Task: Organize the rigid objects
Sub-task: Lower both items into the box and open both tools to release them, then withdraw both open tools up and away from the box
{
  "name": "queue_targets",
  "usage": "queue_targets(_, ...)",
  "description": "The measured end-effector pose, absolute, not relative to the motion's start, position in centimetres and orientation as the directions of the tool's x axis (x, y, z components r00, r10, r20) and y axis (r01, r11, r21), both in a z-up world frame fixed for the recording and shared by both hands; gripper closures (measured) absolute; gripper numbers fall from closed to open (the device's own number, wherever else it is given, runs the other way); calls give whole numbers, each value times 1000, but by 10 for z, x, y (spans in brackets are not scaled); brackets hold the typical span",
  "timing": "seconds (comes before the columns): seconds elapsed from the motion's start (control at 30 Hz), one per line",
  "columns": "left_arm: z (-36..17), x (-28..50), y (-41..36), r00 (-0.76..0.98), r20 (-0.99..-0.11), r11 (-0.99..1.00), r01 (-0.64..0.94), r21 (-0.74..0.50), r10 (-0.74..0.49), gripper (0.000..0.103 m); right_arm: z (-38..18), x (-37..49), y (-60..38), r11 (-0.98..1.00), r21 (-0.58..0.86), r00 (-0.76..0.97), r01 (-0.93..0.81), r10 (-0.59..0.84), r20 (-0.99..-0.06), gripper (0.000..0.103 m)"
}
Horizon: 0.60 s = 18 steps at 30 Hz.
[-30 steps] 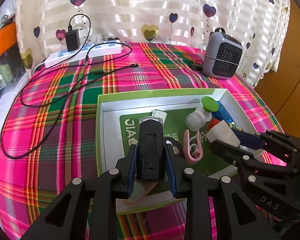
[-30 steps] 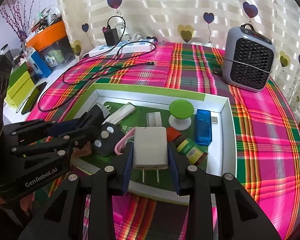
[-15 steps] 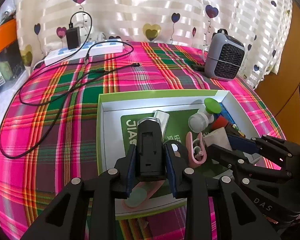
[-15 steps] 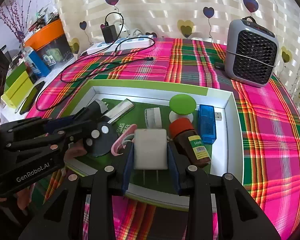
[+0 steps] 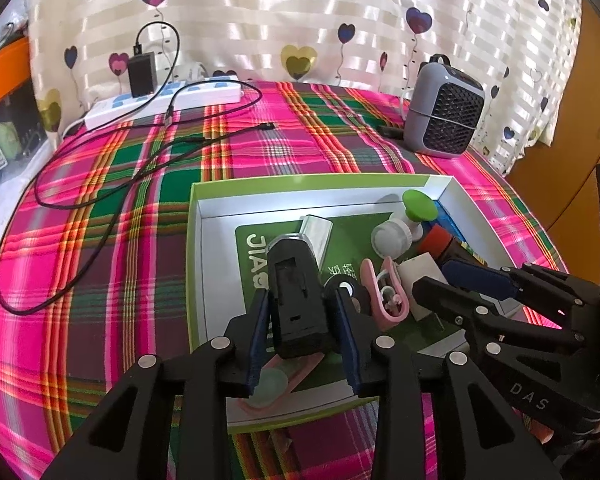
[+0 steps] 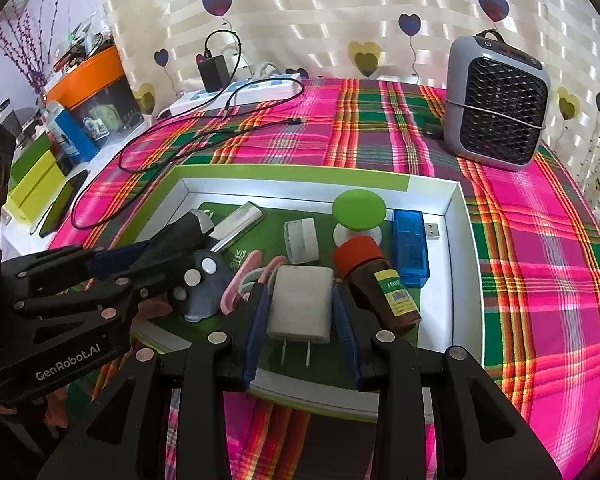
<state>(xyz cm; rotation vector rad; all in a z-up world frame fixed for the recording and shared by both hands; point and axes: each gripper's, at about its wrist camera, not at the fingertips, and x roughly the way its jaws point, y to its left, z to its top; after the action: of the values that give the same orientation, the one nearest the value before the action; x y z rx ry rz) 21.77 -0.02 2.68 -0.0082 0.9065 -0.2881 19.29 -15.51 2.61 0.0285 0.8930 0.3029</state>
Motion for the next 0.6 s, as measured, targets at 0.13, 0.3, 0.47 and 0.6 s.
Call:
queue_targets(0.13,26,214,1,584,-775,965,234,-121,-239,67,28,190,-157,957,158,595,-243,275,-755,61)
queue_targets(0.3,30,208,3,591,-769,965,231,-127,-243,66,30,186,-157,960,156,602,-232,267,-752,59)
queue_targets(0.47,38,196,1,604,-762,967,227,-118,-235,66,36,177,-158,961,156,619,-228,267,-739,59)
queue_targets(0.6,44,182,-3,614,-757,969,223,-108,-226,66,41,167,-160,962,155,632,-223,264,-729,59)
